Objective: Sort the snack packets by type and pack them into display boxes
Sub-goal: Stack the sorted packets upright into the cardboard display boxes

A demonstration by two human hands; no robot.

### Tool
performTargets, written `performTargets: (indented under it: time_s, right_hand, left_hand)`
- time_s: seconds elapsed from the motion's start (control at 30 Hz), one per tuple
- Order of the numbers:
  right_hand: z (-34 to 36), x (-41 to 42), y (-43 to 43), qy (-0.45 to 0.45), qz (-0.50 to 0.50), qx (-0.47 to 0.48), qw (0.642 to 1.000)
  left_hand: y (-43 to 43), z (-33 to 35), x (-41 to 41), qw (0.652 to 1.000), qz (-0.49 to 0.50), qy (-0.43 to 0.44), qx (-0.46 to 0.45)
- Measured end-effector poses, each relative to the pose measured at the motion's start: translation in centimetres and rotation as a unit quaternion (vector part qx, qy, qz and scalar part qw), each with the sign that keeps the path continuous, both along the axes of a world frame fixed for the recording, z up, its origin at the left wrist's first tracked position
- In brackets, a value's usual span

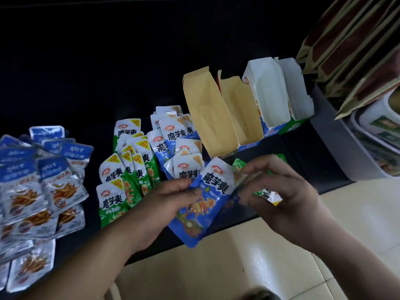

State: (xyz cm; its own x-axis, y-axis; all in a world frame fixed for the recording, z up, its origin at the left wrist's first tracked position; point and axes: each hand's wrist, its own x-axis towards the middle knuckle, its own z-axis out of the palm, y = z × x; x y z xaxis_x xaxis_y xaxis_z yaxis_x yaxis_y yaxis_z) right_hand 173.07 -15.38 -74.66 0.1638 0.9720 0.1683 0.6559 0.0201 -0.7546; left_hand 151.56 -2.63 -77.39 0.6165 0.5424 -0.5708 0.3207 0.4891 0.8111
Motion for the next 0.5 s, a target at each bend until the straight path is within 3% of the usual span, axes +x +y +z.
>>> performTargets:
  time_s: [0.13,0.3,0.4,0.5]
  right_hand:
    - [-0.4,-1.7,1.4,0.219,-0.063,0.007,0.974]
    - [-0.1,-3.2,2.9,0.389,-0.150,0.020,0.909]
    - [-0.1,-4.5,3.4,0.464,-0.213,-0.035,0.859]
    - [-0.2,-6.1,3.4,0.476,-0.221,-0.105,0.845]
  left_hand:
    - [-1.0,-0.4,-0.1,0.998,0.001,-0.042,-0.044]
    - [-1.1,-1.4,-0.4,0.998,0.040,-0.041,-0.001]
    - [-0.7,-1.2,-0.8,0.996,0.081,-0.047,0.003]
    - [-0.4,-0.8,-1.0,0.992,0.114,-0.058,0.015]
